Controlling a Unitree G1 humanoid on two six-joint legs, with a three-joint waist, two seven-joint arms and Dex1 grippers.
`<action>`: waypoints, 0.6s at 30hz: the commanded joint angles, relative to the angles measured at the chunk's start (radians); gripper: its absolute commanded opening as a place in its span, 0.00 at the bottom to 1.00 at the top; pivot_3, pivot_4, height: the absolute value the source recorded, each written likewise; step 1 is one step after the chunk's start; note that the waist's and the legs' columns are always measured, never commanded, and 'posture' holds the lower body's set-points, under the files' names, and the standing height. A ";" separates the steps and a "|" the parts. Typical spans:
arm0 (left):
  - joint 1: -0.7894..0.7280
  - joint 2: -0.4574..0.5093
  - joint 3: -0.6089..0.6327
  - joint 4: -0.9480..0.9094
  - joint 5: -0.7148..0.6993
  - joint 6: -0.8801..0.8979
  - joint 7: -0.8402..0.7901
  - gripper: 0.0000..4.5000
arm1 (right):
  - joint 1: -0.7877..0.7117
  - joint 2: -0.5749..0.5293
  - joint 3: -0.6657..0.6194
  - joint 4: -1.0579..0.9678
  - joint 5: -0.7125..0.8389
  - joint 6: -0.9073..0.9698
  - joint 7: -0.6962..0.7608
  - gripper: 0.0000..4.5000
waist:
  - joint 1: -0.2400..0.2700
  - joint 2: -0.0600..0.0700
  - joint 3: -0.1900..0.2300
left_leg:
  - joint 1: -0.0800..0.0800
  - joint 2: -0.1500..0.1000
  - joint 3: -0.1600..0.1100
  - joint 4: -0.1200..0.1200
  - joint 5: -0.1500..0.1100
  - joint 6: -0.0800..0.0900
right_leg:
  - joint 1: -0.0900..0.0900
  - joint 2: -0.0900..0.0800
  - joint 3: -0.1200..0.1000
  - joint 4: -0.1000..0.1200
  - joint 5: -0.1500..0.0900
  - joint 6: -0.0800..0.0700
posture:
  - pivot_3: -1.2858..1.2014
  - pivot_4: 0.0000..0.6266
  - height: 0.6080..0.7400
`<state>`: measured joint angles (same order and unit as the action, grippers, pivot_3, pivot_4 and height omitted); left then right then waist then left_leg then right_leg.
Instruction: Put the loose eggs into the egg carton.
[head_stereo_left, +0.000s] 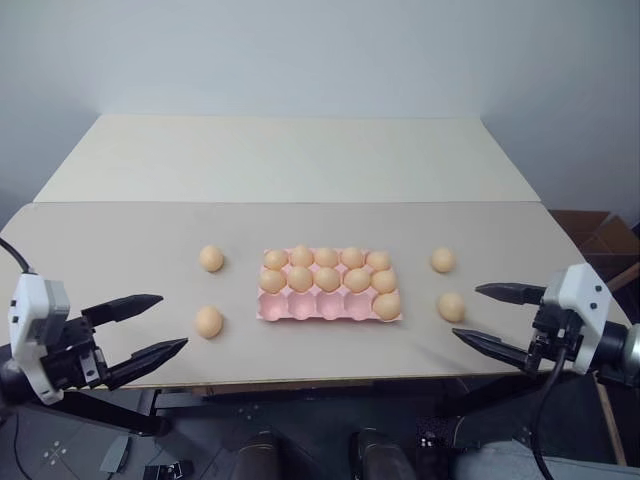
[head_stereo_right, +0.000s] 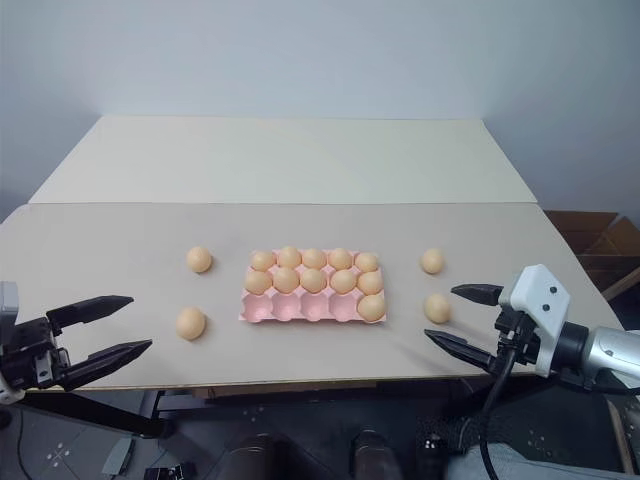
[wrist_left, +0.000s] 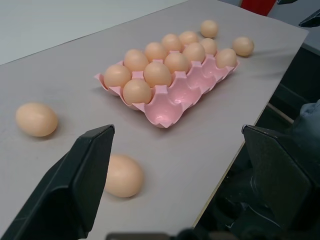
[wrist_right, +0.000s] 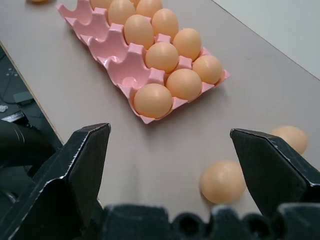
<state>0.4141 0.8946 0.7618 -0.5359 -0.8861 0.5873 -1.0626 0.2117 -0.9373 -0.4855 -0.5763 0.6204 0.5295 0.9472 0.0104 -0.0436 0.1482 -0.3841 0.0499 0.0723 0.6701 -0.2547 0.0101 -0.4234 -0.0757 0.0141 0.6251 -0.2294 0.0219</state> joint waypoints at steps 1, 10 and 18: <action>-0.029 -0.008 -0.024 -0.011 0.052 -0.039 0.028 0.99 | -0.015 -0.015 -0.005 0.005 -0.025 -0.007 -0.009 1.00 | 0.000 0.000 0.000 | 0.000 0.000 0.000 0.000 0.000 0.000 | 0.000 0.000 0.000 0.000 0.000 0.000 | 0.52 0.24 1.00; -0.097 0.030 -0.011 -0.010 -0.084 0.040 -0.023 0.99 | -0.172 0.022 0.237 0.119 -0.196 0.127 -0.220 1.00 | -0.006 0.000 0.000 | 0.000 0.000 0.001 0.000 0.000 0.000 | -0.001 0.000 0.000 0.000 0.000 0.000 | 0.52 0.24 1.00; -0.147 0.035 -0.066 -0.005 -0.056 0.034 -0.048 0.99 | -0.364 0.151 0.423 0.309 -0.293 0.210 -0.341 1.00 | -0.008 0.001 0.001 | -0.001 0.000 0.001 0.000 0.000 0.000 | -0.001 0.001 0.000 0.000 0.004 -0.007 | 0.52 0.24 1.00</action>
<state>0.2768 0.9187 0.6948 -0.5338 -0.9437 0.6327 -1.1033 -0.1245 -0.7890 -0.0752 -0.2944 0.3609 0.7284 0.6314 0.0022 -0.0424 0.1492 -0.3855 0.0494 0.0728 0.6696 -0.2545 0.0103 -0.4247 -0.0752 0.0141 0.6255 -0.2250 0.0145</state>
